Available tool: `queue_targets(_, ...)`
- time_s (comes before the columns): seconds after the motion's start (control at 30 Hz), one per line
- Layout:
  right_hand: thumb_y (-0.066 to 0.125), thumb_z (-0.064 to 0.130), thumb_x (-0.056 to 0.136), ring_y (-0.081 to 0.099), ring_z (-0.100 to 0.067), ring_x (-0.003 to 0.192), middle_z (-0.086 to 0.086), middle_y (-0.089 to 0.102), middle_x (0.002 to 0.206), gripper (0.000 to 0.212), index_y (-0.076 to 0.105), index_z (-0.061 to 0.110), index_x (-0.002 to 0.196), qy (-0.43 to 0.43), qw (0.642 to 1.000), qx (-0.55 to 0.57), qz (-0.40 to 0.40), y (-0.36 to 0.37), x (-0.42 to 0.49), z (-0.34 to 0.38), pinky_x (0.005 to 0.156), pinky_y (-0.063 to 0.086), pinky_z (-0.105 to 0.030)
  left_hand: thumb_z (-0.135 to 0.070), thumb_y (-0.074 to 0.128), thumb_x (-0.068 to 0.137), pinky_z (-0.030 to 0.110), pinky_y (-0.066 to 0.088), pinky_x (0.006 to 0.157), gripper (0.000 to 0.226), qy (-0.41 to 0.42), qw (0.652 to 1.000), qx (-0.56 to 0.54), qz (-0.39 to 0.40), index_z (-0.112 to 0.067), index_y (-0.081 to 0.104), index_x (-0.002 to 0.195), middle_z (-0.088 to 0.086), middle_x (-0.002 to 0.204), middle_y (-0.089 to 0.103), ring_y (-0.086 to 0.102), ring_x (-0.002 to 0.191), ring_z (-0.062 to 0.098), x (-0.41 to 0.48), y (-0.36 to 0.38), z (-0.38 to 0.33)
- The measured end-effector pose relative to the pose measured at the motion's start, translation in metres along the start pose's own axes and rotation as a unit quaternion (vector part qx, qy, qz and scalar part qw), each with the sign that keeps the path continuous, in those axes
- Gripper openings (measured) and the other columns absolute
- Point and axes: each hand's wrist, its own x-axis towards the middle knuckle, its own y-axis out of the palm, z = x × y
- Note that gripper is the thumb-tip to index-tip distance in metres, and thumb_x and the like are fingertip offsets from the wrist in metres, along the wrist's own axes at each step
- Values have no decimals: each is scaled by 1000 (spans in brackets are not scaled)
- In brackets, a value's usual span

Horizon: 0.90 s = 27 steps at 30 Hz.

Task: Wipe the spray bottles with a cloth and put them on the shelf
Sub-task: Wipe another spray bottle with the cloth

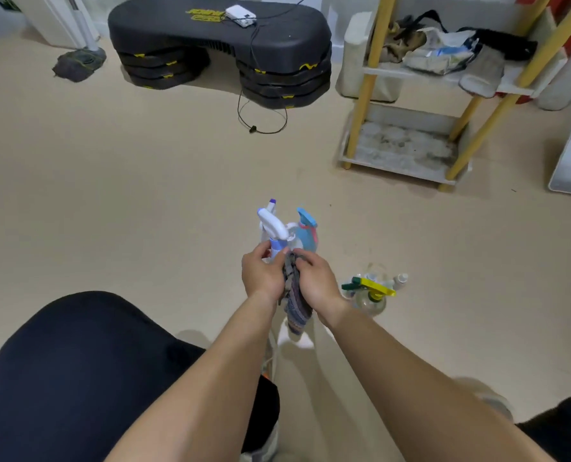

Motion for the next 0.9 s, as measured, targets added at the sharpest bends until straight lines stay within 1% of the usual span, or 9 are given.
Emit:
queue_targets(0.1, 41, 15, 101, 68, -26, 101, -7, 73, 107, 30, 70, 15, 109, 35, 998, -49, 23, 21, 23, -26, 91, 53, -39, -12, 69, 92, 26, 52, 68, 18, -26, 999, -13, -32, -27, 66, 82, 1, 88, 63, 60, 80, 27, 19, 4, 27)
queue_targets(0.17, 43, 19, 99, 68, -30, 97, -11, 74, 101, 29, 70, 11, 105, 77, 994, -65, 29, 32, 40, -40, 91, 53, -44, -5, 66, 92, 20, 47, 59, 36, -41, 998, -20, -52, -34, 57, 71, -8, 74, 56, 55, 73, 23, 31, 9, 41)
queue_targets(0.23, 47, 20, 92, 65, -30, 87, -11, 73, 92, 28, 69, 6, 100, 98, 994, -46, 34, 40, 55, -55, 83, 54, -43, -4, 66, 91, 15, 46, 55, 34, -53, 996, -19, -72, -32, 57, 74, -8, 71, 57, 57, 71, 22, 44, 12, 55)
queue_targets(0.3, 48, 17, 87, 59, -27, 81, -14, 67, 84, 30, 66, -2, 101, 106, 993, -26, 45, 43, 70, -67, 75, 49, -38, -7, 67, 91, 23, 53, 65, 27, -66, 994, -32, -84, -32, 60, 83, -2, 80, 65, 64, 76, 24, 58, 16, 67)
queue_targets(0.4, 46, 9, 93, 64, -27, 81, -22, 72, 94, 28, 71, 2, 104, 133, 990, 13, 42, 45, 89, -78, 72, 55, -38, -13, 68, 92, 34, 58, 83, 14, -91, 992, -41, -80, -26, 66, 96, 6, 104, 68, 68, 92, 24, 79, 22, 84)
queue_targets(0.57, 44, 7, 97, 65, -28, 89, -20, 72, 99, 28, 72, 11, 96, 168, 984, 61, 14, 51, 116, -91, 82, 55, -42, -10, 70, 87, 36, 54, 73, 8, -64, 995, 10, -75, -17, 65, 86, 3, 84, 64, 66, 82, 31, 102, 33, 99)
queue_targets(0.7, 43, 6, 99, 67, -25, 96, -19, 73, 109, 30, 72, 7, 107, 187, 978, 90, 16, 56, 123, -99, 89, 54, -37, -5, 67, 91, 27, 49, 72, 36, -57, 995, 28, -78, -33, 51, 74, -12, 79, 51, 59, 76, 21, 105, 35, 105)
queue_targets(0.77, 43, 5, 99, 67, -26, 101, -19, 72, 114, 33, 72, 5, 116, 185, 979, 89, 16, 59, 123, -101, 93, 53, -37, -7, 67, 92, 21, 47, 69, 29, -51, 995, 23, -80, -29, 54, 79, -14, 80, 51, 58, 76, 17, 108, 35, 111)
queue_targets(0.9, 43, 4, 99, 67, -32, 109, -20, 71, 116, 34, 70, 5, 120, 186, 980, 62, 21, 60, 125, -101, 96, 53, -39, -15, 69, 92, 29, 48, 70, 10, -42, 997, 33, -58, -17, 60, 96, -3, 85, 59, 59, 75, 15, 113, 33, 118)
